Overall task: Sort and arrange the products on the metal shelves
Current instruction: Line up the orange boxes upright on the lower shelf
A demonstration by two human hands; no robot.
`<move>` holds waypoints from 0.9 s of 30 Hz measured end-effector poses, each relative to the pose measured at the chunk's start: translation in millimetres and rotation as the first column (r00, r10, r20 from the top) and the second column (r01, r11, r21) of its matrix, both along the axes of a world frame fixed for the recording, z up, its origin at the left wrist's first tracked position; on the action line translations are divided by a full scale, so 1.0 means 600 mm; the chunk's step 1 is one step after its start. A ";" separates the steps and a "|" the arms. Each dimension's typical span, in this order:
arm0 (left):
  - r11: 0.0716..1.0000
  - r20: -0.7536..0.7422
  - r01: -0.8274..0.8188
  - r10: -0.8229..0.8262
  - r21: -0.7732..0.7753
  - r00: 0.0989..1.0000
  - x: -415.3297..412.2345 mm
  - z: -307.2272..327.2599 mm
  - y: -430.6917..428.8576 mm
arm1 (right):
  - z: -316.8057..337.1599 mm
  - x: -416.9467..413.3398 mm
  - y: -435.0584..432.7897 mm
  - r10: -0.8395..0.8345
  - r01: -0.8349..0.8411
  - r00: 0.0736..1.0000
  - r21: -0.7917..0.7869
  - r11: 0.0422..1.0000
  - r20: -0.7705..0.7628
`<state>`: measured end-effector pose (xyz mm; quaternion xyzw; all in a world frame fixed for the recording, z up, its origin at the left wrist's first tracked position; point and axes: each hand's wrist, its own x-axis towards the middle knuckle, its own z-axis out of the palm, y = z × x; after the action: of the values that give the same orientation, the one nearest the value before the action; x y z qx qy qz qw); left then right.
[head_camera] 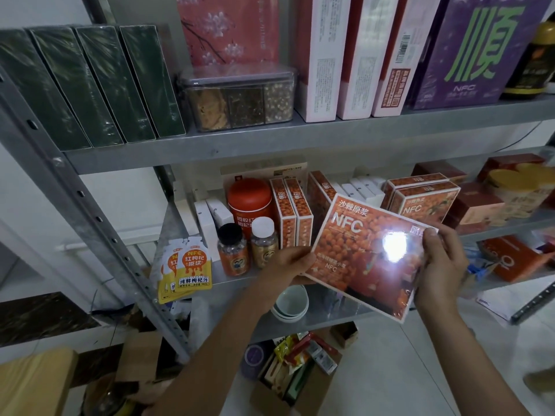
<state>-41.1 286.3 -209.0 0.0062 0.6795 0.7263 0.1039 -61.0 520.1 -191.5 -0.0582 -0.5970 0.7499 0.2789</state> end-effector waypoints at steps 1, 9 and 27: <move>1.000 -0.001 -0.017 0.017 0.013 1.000 0.005 0.000 -0.003 | 0.002 -0.002 0.000 0.038 -0.038 0.999 0.013 0.999 0.017; 0.967 -0.013 -0.254 0.254 -0.002 0.967 0.029 0.000 -0.022 | -0.007 -0.029 -0.004 0.486 -0.455 0.845 -0.175 0.873 0.225; 0.264 -0.758 -0.761 -0.502 -0.593 0.416 0.084 -0.040 -0.003 | -0.008 -0.027 -0.120 0.556 -0.475 0.806 -0.341 0.811 0.200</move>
<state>9.4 284.6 -232.9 0.2520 0.8922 0.0334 -0.3733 -77.1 448.1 -196.2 -0.0399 -0.5142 0.8558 -0.0393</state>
